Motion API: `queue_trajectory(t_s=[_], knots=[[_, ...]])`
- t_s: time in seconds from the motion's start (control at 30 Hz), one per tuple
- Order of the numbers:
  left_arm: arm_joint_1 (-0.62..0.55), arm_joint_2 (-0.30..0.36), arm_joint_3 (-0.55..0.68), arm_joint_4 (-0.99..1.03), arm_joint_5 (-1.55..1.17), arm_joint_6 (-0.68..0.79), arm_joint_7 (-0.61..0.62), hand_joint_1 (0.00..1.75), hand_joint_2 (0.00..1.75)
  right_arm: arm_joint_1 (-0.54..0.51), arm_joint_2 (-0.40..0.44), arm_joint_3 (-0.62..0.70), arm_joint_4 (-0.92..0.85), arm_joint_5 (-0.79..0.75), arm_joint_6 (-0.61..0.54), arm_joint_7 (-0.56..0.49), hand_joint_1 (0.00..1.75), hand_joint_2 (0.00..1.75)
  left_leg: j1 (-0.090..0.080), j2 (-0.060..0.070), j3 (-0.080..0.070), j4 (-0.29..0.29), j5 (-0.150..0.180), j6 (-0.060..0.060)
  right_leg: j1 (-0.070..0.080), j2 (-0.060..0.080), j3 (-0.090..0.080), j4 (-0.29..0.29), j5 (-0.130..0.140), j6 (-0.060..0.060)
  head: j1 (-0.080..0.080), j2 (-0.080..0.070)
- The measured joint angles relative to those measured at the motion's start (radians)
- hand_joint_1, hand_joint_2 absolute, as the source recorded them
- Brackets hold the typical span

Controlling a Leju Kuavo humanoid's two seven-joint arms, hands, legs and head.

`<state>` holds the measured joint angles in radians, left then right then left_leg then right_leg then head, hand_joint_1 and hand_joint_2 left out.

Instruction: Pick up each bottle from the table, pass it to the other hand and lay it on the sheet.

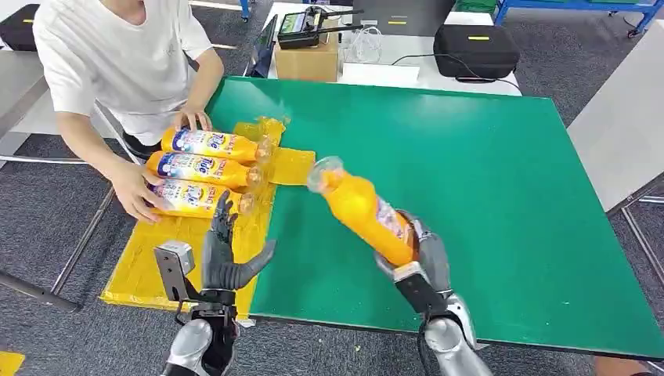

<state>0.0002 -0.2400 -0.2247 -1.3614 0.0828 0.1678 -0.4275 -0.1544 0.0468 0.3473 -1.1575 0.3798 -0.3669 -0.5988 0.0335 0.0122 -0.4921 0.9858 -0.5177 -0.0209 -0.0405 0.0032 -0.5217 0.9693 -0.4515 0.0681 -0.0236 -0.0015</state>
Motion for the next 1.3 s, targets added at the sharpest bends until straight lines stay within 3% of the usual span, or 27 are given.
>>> queue_trajectory(t_s=[0.23, 0.33, 0.53, 0.73, 0.83, 0.93, 1.3], knots=[[-0.001, -0.004, -0.019, 0.039, 0.001, 0.018, -0.074, 0.00, 1.75, 0.072, 0.073, -0.099, -0.157, -0.094, -0.021, -0.039, 1.75, 1.75, 0.000, 0.000, -0.002, 0.000, 0.000, 0.000, 0.000, 0.000, -0.002, 0.000, 0.000, 0.000, 0.000, 0.000], [-0.001, -0.005, -0.021, 0.047, 0.011, 0.011, -0.069, 0.00, 1.75, 0.085, 0.086, -0.113, -0.184, -0.109, -0.022, -0.044, 1.62, 1.75, 0.000, 0.000, -0.002, 0.000, 0.000, 0.000, 0.000, 0.000, -0.002, 0.000, 0.000, 0.000, 0.000, 0.000], [0.013, -0.004, -0.029, 0.050, 0.091, -0.170, -0.085, 0.00, 1.75, 0.127, 0.109, -0.129, -0.204, -0.099, -0.012, -0.054, 1.73, 1.75, 0.000, 0.000, -0.003, 0.000, 0.000, 0.000, 0.000, 0.000, -0.002, 0.000, 0.000, 0.000, 0.000, 0.000], [0.028, 0.001, -0.034, 0.007, 0.099, -0.295, -0.111, 0.00, 1.75, 0.119, 0.110, -0.057, -0.135, 0.003, 0.086, -0.062, 1.75, 1.75, 0.001, 0.000, -0.004, 0.000, 0.000, 0.000, 0.000, 0.000, -0.003, 0.000, 0.000, 0.000, 0.000, 0.000], [0.025, -0.001, -0.031, 0.007, 0.164, -0.358, -0.065, 0.00, 1.75, 0.116, 0.129, -0.005, -0.120, -0.053, 0.046, -0.091, 1.75, 1.75, 0.001, 0.000, -0.004, 0.000, 0.000, 0.000, 0.001, 0.000, -0.003, 0.000, 0.000, 0.000, 0.000, 0.000], [0.008, -0.005, -0.028, 0.008, 0.182, -0.362, -0.058, 0.00, 1.75, 0.086, 0.159, 0.035, -0.111, -0.121, 0.027, -0.094, 1.75, 1.75, 0.001, 0.001, -0.004, 0.000, 0.001, 0.000, 0.000, 0.000, -0.003, 0.001, 0.000, 0.000, 0.000, 0.000], [-0.024, -0.005, -0.032, 0.026, 0.230, -0.353, 0.006, 0.00, 1.75, 0.004, 0.193, 0.133, -0.070, -0.107, 0.022, -0.100, 1.75, 1.75, 0.001, 0.000, -0.004, 0.000, 0.001, 0.000, 0.000, 0.000, -0.004, 0.000, 0.000, 0.000, 0.000, 0.000]])
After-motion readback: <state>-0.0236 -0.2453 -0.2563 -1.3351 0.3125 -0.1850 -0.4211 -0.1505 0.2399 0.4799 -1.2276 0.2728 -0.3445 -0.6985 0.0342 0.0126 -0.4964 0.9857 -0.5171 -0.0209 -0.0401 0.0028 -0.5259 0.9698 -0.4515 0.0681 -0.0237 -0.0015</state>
